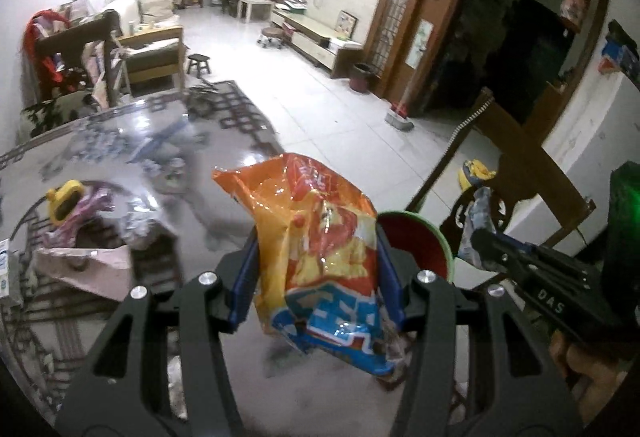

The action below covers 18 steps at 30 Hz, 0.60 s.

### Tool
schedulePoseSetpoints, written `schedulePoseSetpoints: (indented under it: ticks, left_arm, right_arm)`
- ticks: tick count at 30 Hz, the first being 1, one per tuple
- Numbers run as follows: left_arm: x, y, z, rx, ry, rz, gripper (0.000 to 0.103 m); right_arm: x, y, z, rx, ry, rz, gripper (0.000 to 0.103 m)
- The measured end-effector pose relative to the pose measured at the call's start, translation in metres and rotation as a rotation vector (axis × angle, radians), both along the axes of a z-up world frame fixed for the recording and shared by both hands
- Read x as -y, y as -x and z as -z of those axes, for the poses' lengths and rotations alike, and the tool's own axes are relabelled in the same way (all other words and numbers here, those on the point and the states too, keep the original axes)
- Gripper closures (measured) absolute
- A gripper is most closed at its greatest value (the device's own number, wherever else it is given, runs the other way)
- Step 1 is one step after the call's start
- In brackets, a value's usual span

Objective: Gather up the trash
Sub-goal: 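Carry both bags over the red bin and open both grippers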

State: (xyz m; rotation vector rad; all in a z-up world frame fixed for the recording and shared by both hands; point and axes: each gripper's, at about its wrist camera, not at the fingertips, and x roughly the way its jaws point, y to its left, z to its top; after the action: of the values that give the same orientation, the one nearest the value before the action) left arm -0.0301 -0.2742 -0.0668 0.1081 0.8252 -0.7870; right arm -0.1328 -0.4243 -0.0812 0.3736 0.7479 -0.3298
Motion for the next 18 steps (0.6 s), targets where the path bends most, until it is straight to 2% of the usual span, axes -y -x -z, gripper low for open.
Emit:
schedulePoseSetpoints:
  ticks: [9,18]
  left_arm:
    - [0.076,0.004,0.029,-0.056,-0.018,0.12,0.052]
    - [0.146,-0.003,0.051,-0.061,-0.032,0.22,0.053]
  right_arm:
    - [0.051,0.012,0.024,-0.043,-0.041,0.078,0.092]
    - [0.111,0.011,0.059,-0.093,-0.094,0.158,0.092]
